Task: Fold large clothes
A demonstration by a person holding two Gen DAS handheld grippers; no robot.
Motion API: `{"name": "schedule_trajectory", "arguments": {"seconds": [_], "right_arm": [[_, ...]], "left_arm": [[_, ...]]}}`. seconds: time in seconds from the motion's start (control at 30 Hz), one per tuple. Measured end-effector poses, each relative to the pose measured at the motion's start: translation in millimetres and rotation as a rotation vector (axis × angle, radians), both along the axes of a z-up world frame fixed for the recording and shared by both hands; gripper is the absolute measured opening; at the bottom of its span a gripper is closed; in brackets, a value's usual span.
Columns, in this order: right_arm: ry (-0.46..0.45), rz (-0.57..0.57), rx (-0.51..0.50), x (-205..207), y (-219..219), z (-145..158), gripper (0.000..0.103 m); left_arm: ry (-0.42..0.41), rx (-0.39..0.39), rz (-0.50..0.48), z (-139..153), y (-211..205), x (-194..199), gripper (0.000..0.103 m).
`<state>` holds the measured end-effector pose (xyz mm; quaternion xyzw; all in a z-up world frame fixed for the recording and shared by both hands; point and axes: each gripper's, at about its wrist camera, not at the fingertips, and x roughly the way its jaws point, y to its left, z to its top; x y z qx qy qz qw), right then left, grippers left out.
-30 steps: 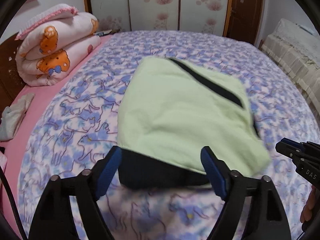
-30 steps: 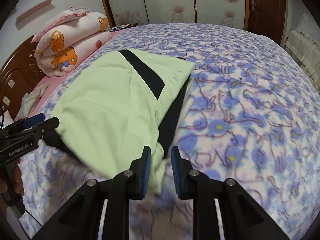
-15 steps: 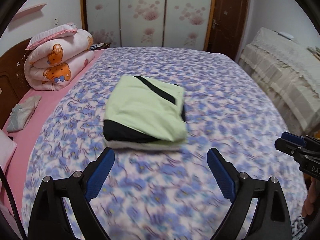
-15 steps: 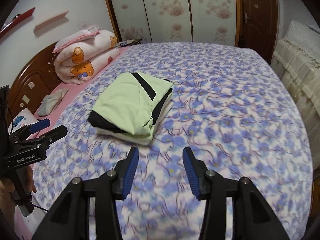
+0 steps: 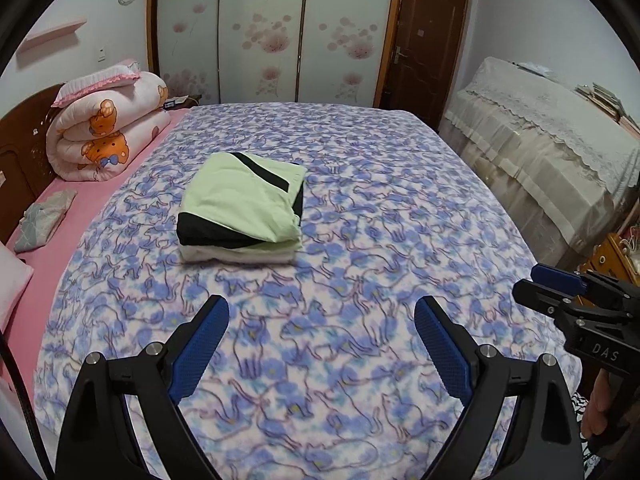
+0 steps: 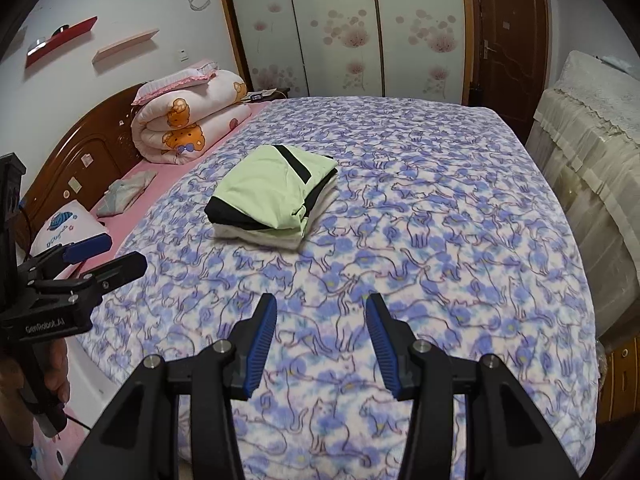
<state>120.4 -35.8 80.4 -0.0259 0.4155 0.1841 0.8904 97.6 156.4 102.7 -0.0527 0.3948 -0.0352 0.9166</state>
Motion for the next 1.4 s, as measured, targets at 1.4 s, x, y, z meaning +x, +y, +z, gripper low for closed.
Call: {"name": "schedule_trajectory", "arguments": {"seconds": [1.4], "right_arm": [[0.044, -0.160, 0.041, -116.2, -25.7, -86.8, 0.047]], "left_arm": [[0.068, 0.068, 0.199, -94.1, -78.1, -110.1, 0.093]]}}
